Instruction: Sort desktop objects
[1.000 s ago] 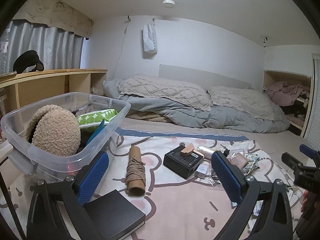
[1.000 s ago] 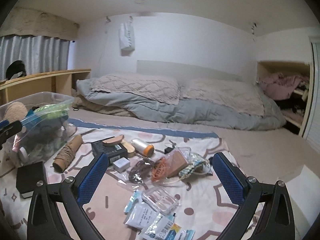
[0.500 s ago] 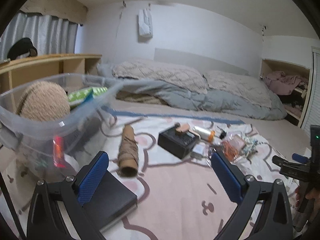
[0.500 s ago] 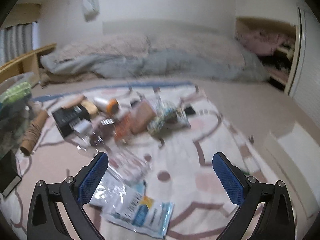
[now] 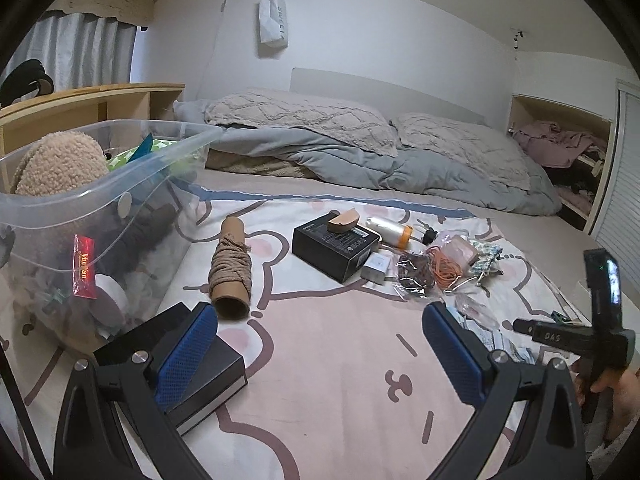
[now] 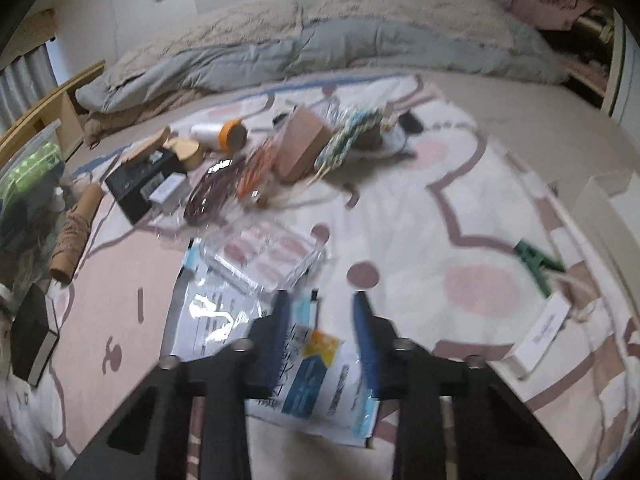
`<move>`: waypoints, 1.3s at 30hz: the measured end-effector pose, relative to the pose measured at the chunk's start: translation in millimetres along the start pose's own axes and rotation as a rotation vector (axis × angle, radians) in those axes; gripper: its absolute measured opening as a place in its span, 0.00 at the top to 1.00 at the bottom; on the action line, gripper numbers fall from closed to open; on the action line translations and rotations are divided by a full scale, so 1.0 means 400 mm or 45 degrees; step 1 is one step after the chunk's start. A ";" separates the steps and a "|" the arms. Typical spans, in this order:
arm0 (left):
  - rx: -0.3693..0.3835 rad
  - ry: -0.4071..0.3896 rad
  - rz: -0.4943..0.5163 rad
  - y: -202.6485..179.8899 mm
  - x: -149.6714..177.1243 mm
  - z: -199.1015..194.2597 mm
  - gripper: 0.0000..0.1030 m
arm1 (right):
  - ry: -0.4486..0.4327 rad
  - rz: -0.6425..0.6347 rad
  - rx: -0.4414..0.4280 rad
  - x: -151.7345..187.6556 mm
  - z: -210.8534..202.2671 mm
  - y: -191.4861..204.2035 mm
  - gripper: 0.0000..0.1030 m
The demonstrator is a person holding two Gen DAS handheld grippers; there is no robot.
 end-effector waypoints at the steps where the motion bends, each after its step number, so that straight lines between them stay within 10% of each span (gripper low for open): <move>1: 0.002 -0.002 0.000 0.000 0.000 0.000 0.00 | 0.013 -0.004 -0.017 0.003 0.004 0.005 0.78; 29: 0.067 0.106 0.031 -0.034 0.046 0.031 0.00 | 0.161 -0.074 -0.084 0.090 0.029 0.096 0.79; 39: 0.182 0.235 0.097 -0.123 0.117 0.069 0.00 | 0.050 0.292 -0.055 0.045 -0.019 -0.086 0.79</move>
Point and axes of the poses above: each gripper's, at about its wrist camera, not at the fingertips, and z roughly the way its jaws point, y to its left, x to its underside, the point moved 3 cm from there along z, roughly the way its jaws point, and after that the axes turned 10 degrees about x, right-handed, at the moved point
